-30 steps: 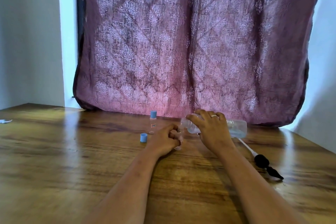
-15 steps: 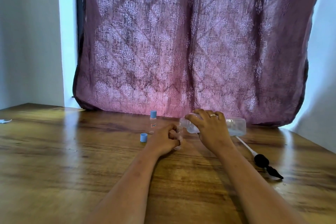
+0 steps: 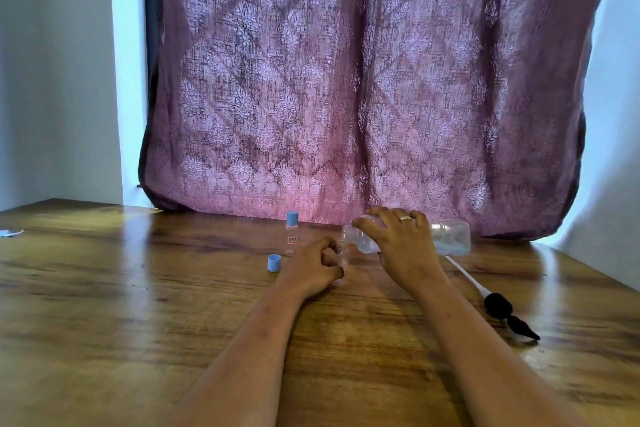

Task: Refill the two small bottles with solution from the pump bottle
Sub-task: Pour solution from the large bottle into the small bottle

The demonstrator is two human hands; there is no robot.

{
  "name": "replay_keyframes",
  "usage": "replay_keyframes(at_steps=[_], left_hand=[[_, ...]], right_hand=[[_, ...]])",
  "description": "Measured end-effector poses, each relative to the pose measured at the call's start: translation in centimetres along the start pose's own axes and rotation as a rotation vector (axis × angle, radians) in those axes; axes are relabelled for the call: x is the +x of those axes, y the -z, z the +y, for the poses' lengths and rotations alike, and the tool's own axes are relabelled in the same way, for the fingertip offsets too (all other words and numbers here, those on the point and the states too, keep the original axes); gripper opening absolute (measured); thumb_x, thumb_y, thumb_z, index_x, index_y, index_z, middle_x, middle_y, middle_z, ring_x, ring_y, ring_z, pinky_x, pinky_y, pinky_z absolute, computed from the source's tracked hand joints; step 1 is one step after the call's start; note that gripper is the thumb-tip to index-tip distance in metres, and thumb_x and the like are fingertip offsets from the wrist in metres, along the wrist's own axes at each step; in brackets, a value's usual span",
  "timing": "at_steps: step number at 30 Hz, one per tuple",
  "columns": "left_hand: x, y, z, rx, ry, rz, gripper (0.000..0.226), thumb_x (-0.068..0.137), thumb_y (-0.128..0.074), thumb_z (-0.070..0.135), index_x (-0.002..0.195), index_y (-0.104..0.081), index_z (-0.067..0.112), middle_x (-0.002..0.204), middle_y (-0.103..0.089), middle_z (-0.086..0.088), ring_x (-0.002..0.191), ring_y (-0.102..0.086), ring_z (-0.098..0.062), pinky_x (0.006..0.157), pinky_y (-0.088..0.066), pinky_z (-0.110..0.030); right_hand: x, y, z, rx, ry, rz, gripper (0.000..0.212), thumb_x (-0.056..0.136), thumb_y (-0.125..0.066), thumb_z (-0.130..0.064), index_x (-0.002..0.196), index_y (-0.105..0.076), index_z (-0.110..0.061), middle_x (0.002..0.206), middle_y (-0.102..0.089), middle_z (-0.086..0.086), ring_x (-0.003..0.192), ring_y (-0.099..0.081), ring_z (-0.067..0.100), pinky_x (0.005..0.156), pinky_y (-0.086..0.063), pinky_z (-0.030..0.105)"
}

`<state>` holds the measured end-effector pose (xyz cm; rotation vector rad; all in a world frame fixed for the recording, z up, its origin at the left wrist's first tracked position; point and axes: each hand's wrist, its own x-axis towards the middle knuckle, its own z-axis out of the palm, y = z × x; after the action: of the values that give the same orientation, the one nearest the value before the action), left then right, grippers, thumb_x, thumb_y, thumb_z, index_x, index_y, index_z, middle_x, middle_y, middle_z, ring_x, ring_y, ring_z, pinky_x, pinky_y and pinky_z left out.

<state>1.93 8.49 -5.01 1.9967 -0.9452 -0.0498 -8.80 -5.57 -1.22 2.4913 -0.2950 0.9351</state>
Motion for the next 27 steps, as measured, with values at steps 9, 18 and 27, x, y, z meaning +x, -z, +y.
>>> replay_keyframes(at_steps=[9,18,27], left_hand=[[0.04,0.02,-0.03,-0.002,0.006,-0.013,0.039,0.077,-0.069,0.021,0.113,-0.057,0.025,0.104,-0.067,0.001,0.097,-0.063,-0.018,0.088,-0.054,-0.045],[0.02,-0.03,-0.08,0.038,0.003,0.009,0.041,0.077,-0.069,0.024,0.116,-0.057,0.028,0.102,-0.066,0.003,0.099,-0.062,-0.018,0.091,-0.052,-0.044],[0.07,-0.11,-0.06,0.042,-0.004,0.016,0.039,0.077,-0.070,0.025,0.114,-0.057,0.027,0.105,-0.068,0.001,0.098,-0.063,-0.019,0.090,-0.052,-0.044]], right_hand=[[0.05,0.02,-0.12,0.004,0.006,0.006,0.069,0.062,-0.069,0.000,0.120,-0.053,-0.035,0.124,-0.058,0.001,0.104,-0.059,0.027,0.086,-0.041,0.044],[0.07,-0.04,-0.11,0.022,0.001,0.001,0.068,0.063,-0.068,0.000,0.120,-0.052,-0.035,0.124,-0.057,0.000,0.104,-0.058,0.027,0.085,-0.040,0.044],[0.00,0.00,-0.08,0.012,-0.001,-0.001,0.070,0.061,-0.070,0.000,0.120,-0.053,-0.035,0.125,-0.057,0.001,0.104,-0.058,0.028,0.087,-0.041,0.044]])
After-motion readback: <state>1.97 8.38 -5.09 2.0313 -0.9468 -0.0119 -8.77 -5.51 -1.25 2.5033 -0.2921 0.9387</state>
